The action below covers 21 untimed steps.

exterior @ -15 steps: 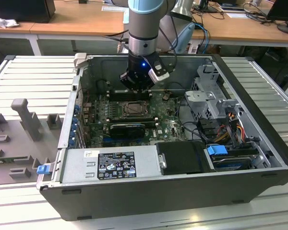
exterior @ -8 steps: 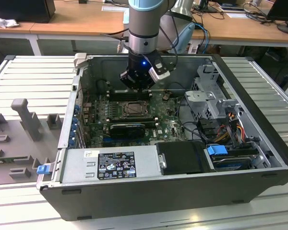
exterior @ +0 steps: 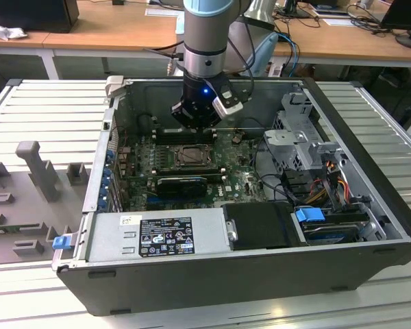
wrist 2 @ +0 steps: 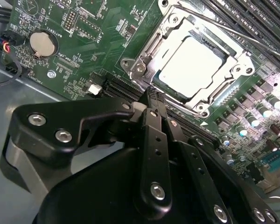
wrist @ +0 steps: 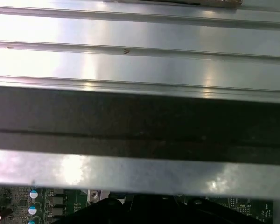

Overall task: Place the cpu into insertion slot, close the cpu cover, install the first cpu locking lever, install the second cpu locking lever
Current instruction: 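Install the second cpu locking lever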

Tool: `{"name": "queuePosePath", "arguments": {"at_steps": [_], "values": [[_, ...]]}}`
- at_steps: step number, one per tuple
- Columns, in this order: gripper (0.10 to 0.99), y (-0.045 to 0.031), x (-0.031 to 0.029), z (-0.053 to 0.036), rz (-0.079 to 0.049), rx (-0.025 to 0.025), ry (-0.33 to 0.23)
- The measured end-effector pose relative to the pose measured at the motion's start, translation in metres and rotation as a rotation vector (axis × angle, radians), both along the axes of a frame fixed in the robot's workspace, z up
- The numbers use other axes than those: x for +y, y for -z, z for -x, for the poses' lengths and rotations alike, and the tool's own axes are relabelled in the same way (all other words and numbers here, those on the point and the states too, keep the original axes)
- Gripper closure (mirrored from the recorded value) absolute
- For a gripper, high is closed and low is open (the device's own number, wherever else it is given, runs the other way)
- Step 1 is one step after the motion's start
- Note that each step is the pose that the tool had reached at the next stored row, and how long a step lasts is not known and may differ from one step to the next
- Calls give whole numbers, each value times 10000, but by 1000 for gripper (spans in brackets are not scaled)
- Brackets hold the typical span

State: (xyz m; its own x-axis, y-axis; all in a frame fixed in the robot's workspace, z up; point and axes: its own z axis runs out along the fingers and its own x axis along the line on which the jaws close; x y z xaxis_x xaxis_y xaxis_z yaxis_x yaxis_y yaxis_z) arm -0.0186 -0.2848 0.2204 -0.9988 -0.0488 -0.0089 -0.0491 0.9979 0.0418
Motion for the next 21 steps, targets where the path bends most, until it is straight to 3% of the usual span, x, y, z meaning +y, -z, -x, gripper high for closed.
{"name": "queuePosePath", "arguments": {"at_steps": [4, 6, 10, 17, 19, 21], "values": [[980, -8, -41, 1, 4, 2, 1], [980, -85, -41, 0, 2, 1, 0], [980, -110, -50, -1, -1, 0, 0], [980, -107, -188, 0, -5, 0, 2], [980, -107, -283, -1, -5, 1, 2], [980, -113, -292, 0, -3, 1, 3]]}}
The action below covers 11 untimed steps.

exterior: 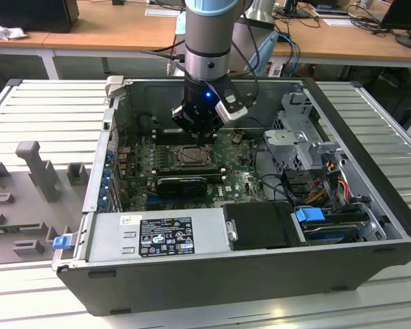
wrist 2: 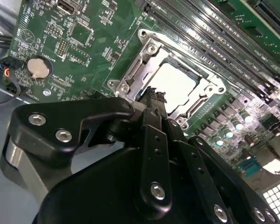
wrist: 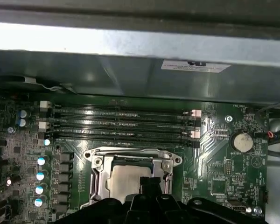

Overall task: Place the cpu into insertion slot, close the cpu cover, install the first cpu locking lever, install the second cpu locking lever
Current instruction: 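Install the second cpu locking lever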

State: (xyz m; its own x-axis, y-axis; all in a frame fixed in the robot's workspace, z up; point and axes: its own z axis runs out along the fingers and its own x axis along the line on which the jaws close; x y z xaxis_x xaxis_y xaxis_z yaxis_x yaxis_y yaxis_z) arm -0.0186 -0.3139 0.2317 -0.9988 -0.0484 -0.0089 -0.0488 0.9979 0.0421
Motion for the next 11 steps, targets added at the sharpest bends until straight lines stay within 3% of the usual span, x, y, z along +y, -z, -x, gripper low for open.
{"name": "queuePosePath", "arguments": {"at_steps": [3, 6, 11], "values": [[980, -139, -9, 0, -1, 1, -1], [980, -141, -41, 0, -2, 0, -1], [980, -124, -237, -1, -2, 2, -1]]}}
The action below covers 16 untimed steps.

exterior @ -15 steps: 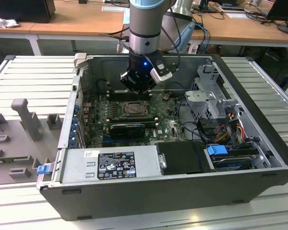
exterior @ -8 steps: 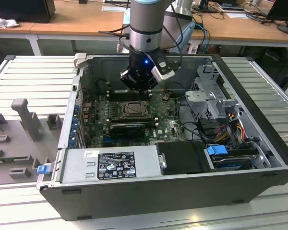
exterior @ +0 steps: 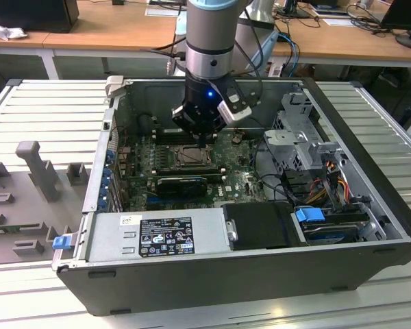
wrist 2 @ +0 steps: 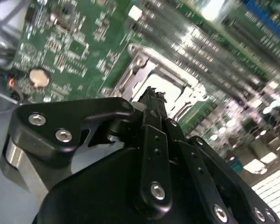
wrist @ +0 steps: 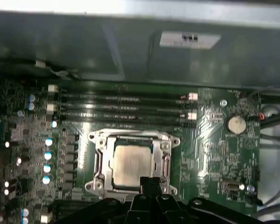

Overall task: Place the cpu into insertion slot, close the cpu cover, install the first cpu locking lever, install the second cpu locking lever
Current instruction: 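Install the second cpu locking lever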

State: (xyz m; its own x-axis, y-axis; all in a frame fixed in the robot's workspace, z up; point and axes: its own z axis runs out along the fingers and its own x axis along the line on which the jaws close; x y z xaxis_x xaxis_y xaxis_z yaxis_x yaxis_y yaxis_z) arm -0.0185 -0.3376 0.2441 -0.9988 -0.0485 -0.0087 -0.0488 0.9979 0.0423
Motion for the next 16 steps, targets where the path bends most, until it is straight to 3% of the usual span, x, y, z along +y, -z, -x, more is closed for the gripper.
{"name": "queuePosePath", "arguments": {"at_steps": [2, 6, 7, 8, 9, 12, 16], "values": [[980, 13, -57, 0, -1, 11, 1], [980, 31, -124, -1, -100, 192, 6], [980, 35, -152, -2, -167, 203, 5], [980, 42, -243, -1, -347, 205, 3], [980, 45, -286, 2, -458, 205, 2], [980, 51, -337, 20, -604, 205, -1], [980, 69, -394, 86, -705, 206, -40]]}}
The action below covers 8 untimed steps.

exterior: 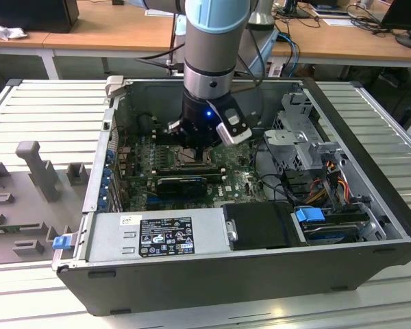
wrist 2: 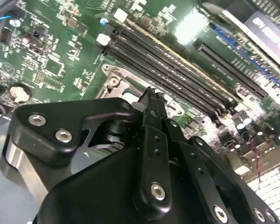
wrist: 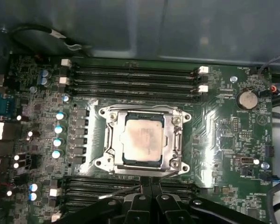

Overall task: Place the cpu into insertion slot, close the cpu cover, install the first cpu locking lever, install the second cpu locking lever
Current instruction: 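Install the second cpu locking lever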

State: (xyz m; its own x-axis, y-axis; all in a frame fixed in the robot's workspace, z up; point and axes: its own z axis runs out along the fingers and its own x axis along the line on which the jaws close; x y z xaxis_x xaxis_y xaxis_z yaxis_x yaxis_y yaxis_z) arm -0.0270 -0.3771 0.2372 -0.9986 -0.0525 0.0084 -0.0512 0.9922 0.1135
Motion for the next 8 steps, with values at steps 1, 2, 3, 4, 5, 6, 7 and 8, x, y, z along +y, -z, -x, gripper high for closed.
{"name": "queuePosePath", "arguments": {"at_steps": [1, 2, 3, 4, 5, 6, 7, 8], "values": [[980, 4, -4, 18, -17, 0, -8], [980, 9, -9, 47, -41, -1, -14], [980, 13, -9, 88, -48, -1, -17], [980, 14, -9, 114, -51, 0, -17], [980, 16, -10, 142, -56, 1, -20], [980, 22, -9, 164, -60, -1, -30], [980, 32, -9, 173, -59, 0, -43], [980, 55, -9, 180, -59, 1, -54]]}}
